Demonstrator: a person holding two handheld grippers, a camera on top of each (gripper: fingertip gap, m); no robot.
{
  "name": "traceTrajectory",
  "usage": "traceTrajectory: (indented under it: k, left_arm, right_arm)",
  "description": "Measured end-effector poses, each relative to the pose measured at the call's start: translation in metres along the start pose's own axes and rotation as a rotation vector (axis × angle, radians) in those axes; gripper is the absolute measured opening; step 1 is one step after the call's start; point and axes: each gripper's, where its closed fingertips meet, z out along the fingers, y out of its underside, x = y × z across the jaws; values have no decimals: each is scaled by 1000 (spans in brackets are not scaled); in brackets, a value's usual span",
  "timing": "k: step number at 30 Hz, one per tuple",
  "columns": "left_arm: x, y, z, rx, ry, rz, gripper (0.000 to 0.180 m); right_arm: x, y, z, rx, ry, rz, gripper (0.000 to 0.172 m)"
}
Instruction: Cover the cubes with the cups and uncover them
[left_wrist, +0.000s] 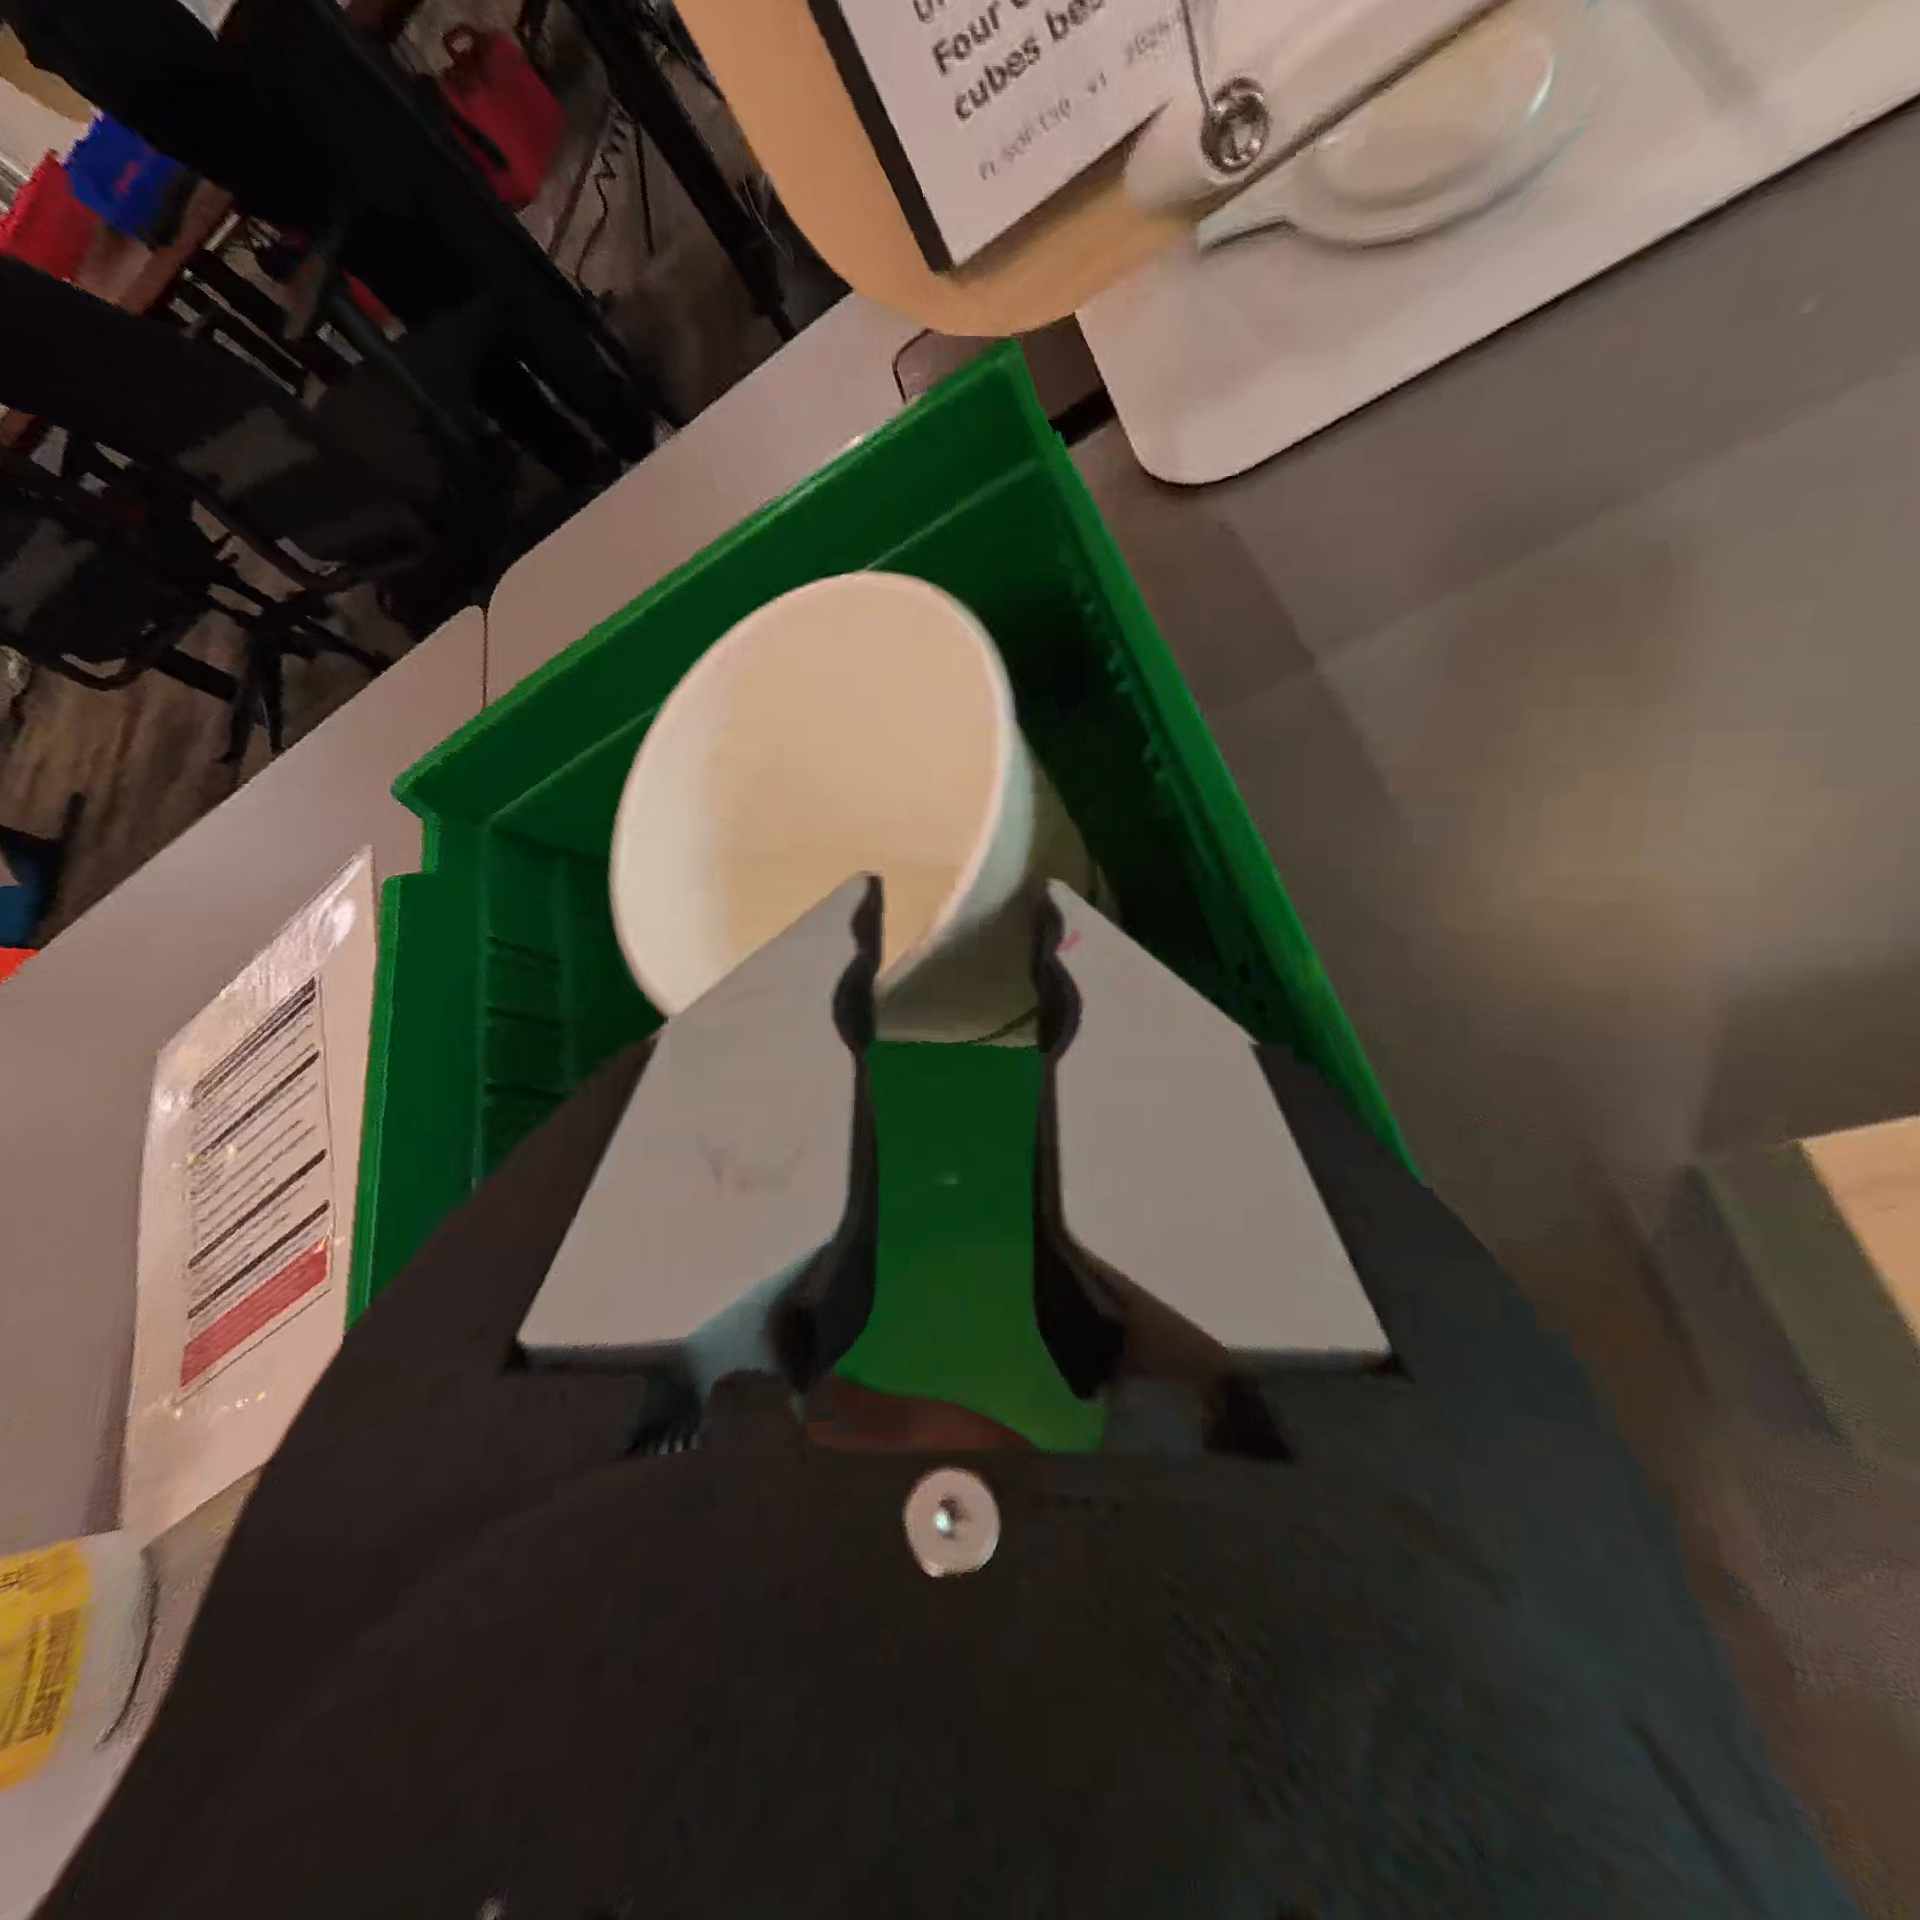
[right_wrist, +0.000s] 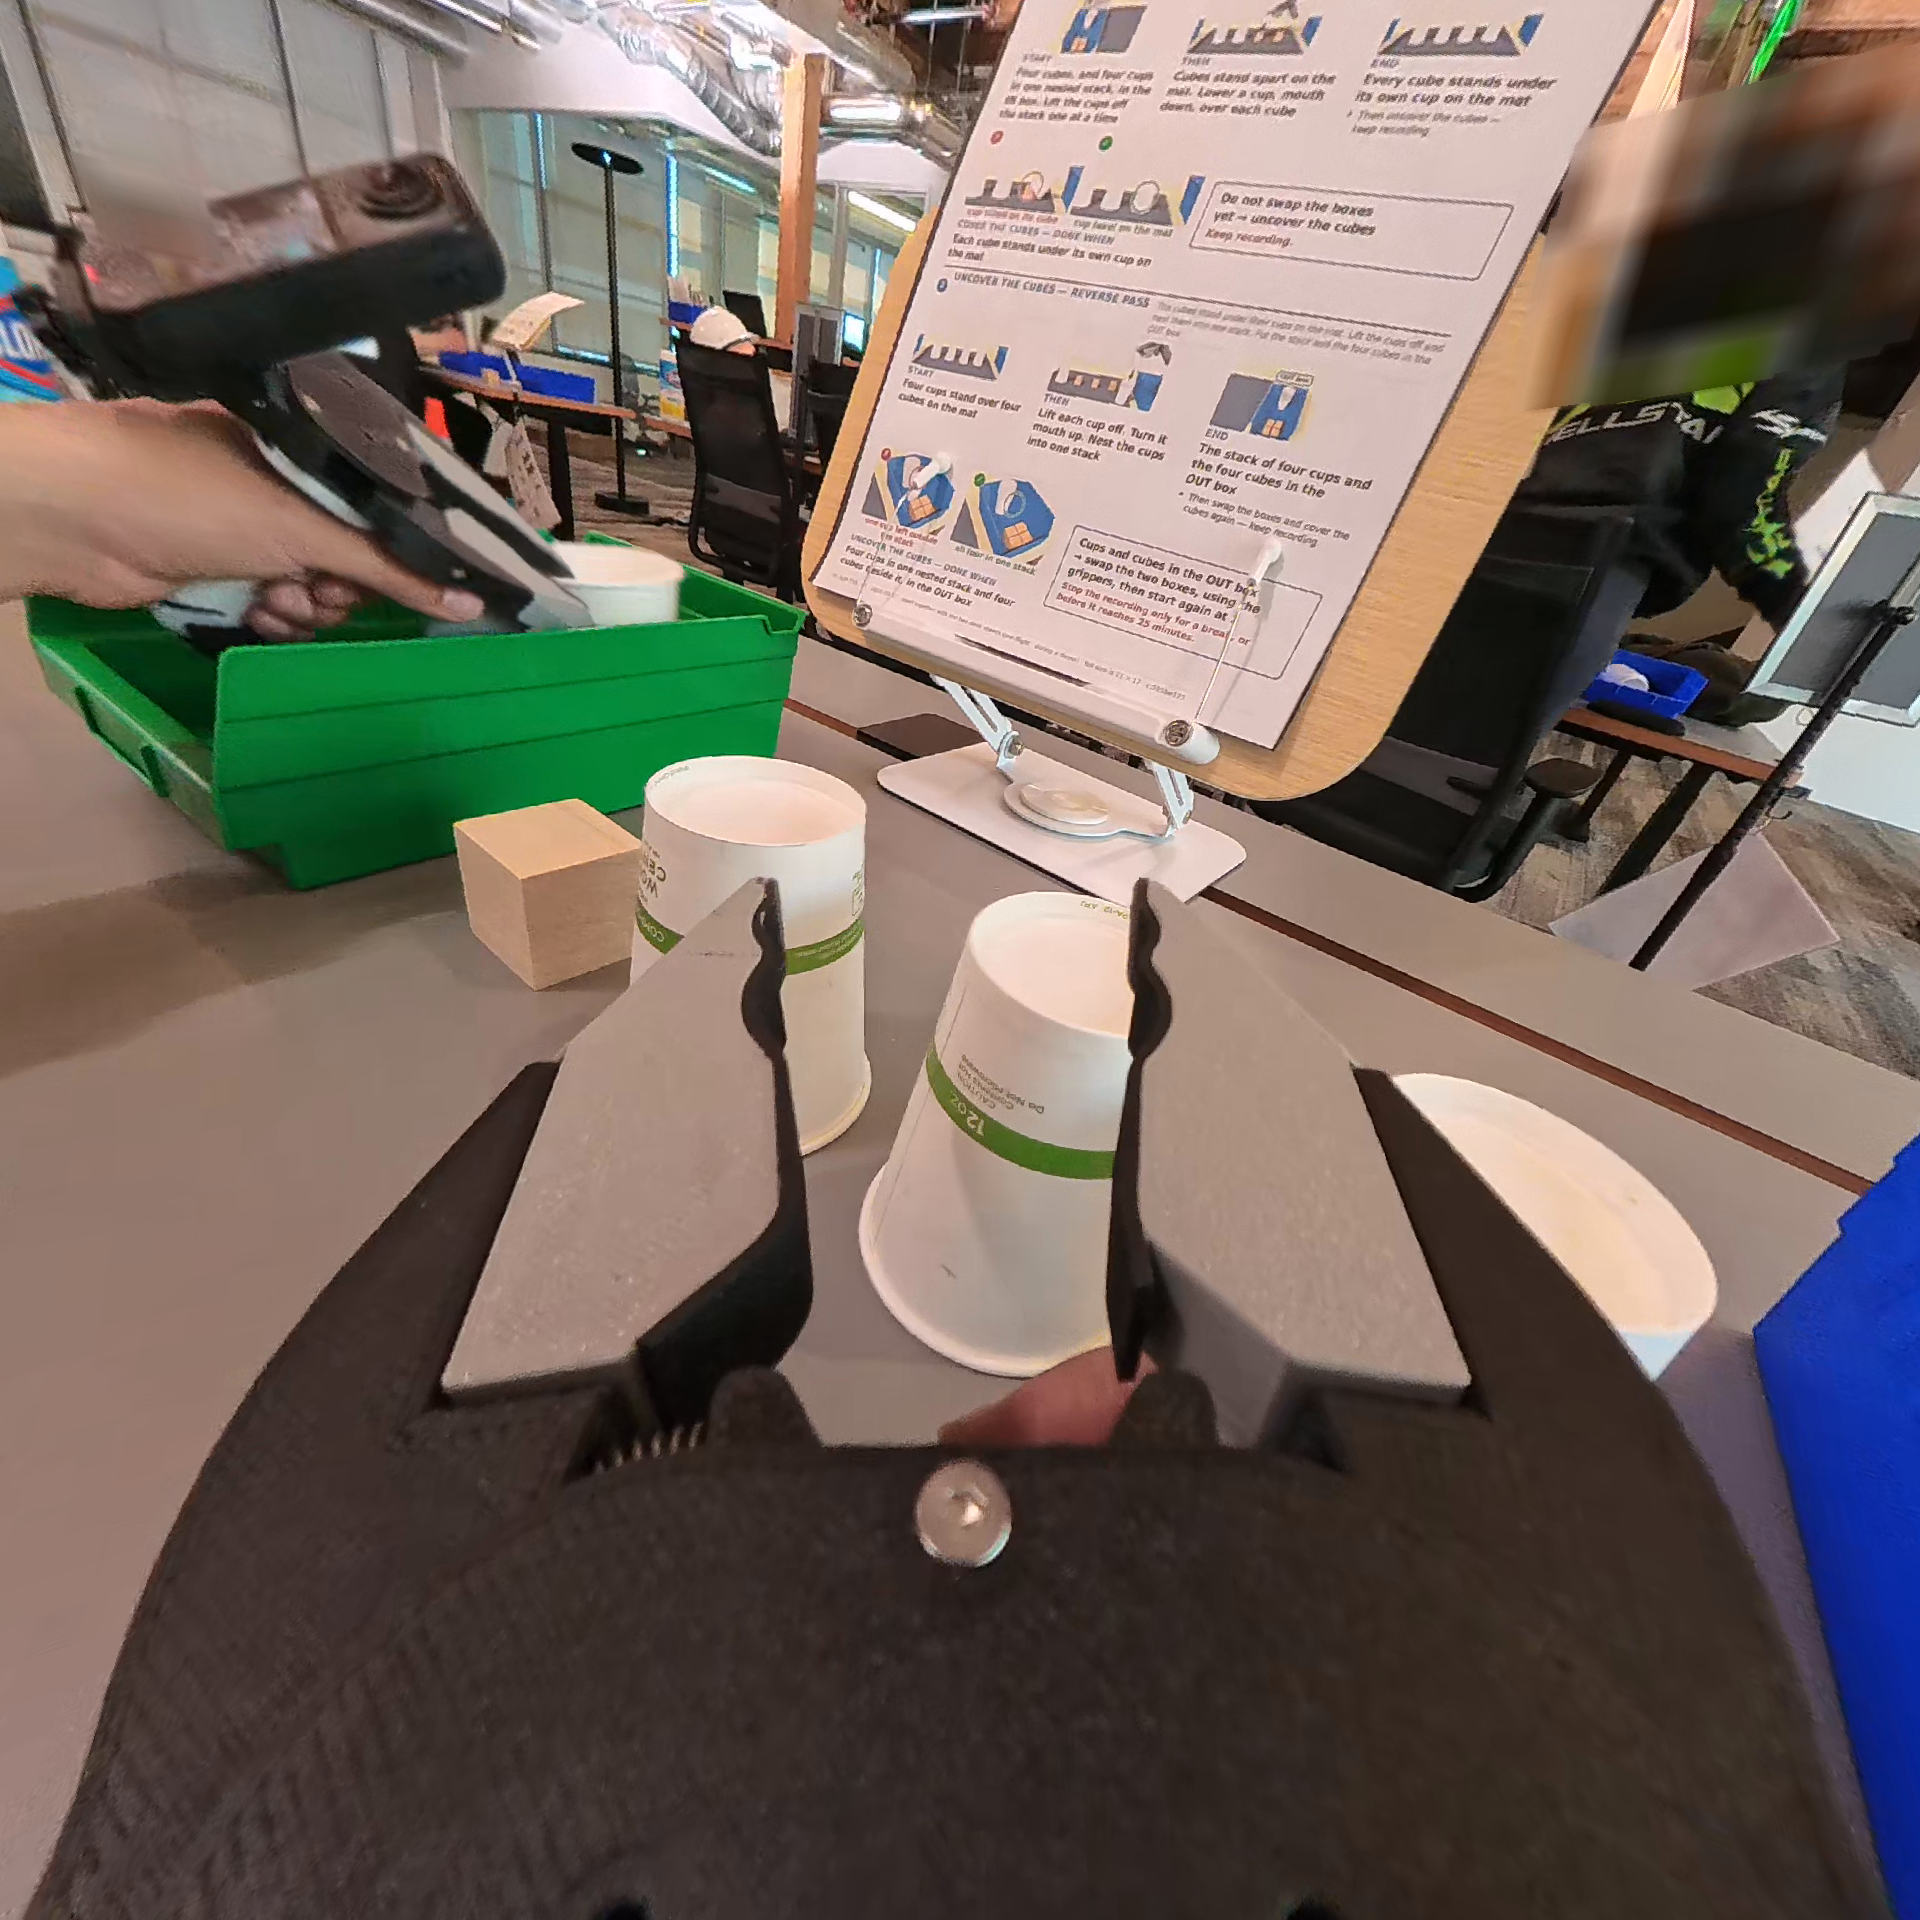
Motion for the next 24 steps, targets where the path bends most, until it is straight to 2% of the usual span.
traceTrajectory:
  k: [1,2,3,5,7,9,10,13,14,16,19,21,24]
  left_arm:
    - [3,-1,0,6,13,3,7]
    - [2,-3,-2,2,17,-4,1]
    - [-2,-8,-7,16,2,-15,1]
    - [-11,-30,-29,132,-40,-44,0]
    - [-22,-56,-64,264,-114,-61,0]
    - [-11,-88,-112,468,-86,-94,0]
    - [8,-106,-140,593,1,-118,0]
    - [89,-141,-235,1000,416,-185,0]
    - [112,-144,-262,1112,527,-214,0]
    - [160,-138,-298,1235,743,-245,0]
    - [226,-125,-303,1219,939,-265,0]
    - [262,-118,-295,1186,1000,-244,0]
    - [274,-116,-284,1156,1074,-350,0]
  right_arm:
    - [-1,0,0,-1,-2,-3,64]
    - [-2,0,0,-2,-4,-7,63]
    - [-2,0,0,-1,-6,-10,63]
    - [-3,0,0,1,-12,-9,63]
    - [-6,-2,-1,5,-28,0,62]
    - [-13,-4,-1,19,-74,28,63]
    - [-18,-6,-2,28,-116,56,63]
    - [-41,-11,-5,42,-300,183,65]
    - [-50,-14,-8,47,-380,240,68]
    - [-64,-24,-16,80,-519,352,71]
    - [-66,-41,-26,153,-633,486,76]
    - [-59,-51,-31,204,-675,589,80]
    - [-53,-46,-29,174,-704,633,81]
